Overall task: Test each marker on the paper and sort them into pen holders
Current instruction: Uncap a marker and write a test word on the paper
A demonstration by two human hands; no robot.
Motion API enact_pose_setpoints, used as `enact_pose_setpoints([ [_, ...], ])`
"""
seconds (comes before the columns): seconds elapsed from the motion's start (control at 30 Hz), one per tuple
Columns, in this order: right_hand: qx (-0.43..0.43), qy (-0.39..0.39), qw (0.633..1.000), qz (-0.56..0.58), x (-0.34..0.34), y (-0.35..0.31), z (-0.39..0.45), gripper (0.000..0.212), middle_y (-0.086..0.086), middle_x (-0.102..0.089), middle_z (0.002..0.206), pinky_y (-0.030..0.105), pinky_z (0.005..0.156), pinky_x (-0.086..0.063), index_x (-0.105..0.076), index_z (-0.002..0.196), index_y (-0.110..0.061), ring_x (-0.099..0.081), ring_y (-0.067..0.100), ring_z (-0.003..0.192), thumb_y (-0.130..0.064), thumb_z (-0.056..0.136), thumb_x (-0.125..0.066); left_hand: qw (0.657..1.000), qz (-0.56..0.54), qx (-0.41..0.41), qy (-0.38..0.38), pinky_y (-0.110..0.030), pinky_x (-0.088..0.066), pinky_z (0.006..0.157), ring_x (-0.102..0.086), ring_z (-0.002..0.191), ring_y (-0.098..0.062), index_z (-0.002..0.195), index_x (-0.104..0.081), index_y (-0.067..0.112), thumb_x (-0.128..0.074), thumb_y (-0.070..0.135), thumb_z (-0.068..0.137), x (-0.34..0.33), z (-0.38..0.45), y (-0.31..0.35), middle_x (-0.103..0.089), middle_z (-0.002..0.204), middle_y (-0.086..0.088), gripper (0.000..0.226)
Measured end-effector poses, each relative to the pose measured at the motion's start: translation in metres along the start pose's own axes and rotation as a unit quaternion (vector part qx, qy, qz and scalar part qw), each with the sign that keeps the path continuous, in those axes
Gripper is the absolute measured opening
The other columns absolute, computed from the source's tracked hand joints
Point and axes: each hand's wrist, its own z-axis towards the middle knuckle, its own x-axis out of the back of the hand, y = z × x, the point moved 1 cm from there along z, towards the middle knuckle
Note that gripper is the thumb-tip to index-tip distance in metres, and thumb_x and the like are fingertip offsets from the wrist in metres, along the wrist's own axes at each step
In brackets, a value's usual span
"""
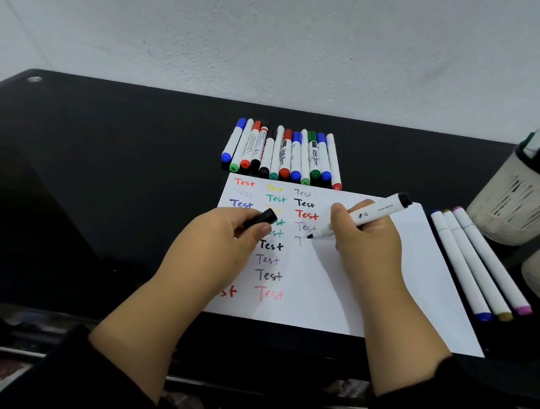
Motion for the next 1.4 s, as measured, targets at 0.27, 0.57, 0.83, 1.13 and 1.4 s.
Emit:
enact_pose_setpoints([
  [0.27,0.002,0.001,1.0,-0.025,-0.0031,0.0038,0.0013,0.028,-0.002,-0.049,0.057,0.012,0.043,-0.032,-0.049,0.068,-0.01,-0.043,0.009,0.051,-0.025,0.089,-0.06,1.0,0.003,-0.001,-0.005,-0.016,-0.036,0.055,-0.049,0.073,0.004,0.121,-0.06,0.034,-0.049,0.041,0.094,-0.0011,-0.0001,0.001,-0.049,0.078,0.024,0.03],
  [0.57,0.003,0.017,0.999,-0.034,-0.0023,0.0026,0.0002,0.029,-0.004,-0.046,0.059,0.013,0.043,-0.03,-0.044,0.066,-0.012,-0.039,0.007,0.05,-0.023,0.089,-0.058,1.0,0.007,-0.004,-0.007,-0.015,-0.04,0.059,-0.05,0.073,0.002,0.12,-0.06,0.034,-0.048,0.04,0.094,-0.001,-0.0011,0.0016,-0.05,0.077,0.022,0.029],
  [0.83,0.003,0.027,0.999,-0.039,-0.0012,0.0012,-0.0011,0.032,-0.003,-0.041,0.058,0.014,0.041,-0.029,-0.037,0.063,-0.015,-0.036,0.009,0.051,-0.02,0.088,-0.056,1.0,0.016,0.001,-0.012,-0.016,-0.041,0.061,-0.049,0.071,0.002,0.12,-0.06,0.034,-0.047,0.041,0.094,-0.0004,-0.0005,0.0026,-0.049,0.076,0.022,0.029],
  [1.13,0.005,0.054,0.998,-0.044,-0.0019,0.0006,-0.0016,0.034,-0.004,-0.04,0.057,0.019,0.047,-0.031,-0.035,0.062,-0.016,-0.036,0.009,0.051,-0.02,0.089,-0.055,1.0,0.011,0.0,-0.012,-0.017,-0.041,0.056,-0.051,0.072,0.0,0.121,-0.06,0.034,-0.048,0.041,0.094,-0.001,-0.0012,0.003,-0.05,0.078,0.021,0.03],
  [1.4,-0.009,0.043,0.999,-0.031,-0.0002,-0.0016,-0.0022,0.034,-0.004,-0.039,0.058,0.024,0.051,-0.03,-0.035,0.062,-0.015,-0.035,0.01,0.052,-0.02,0.089,-0.056,1.0,-0.004,-0.006,-0.017,-0.017,-0.042,0.06,-0.051,0.074,0.002,0.12,-0.061,0.034,-0.051,0.039,0.093,-0.0023,-0.0013,0.0012,-0.052,0.079,0.023,0.029],
])
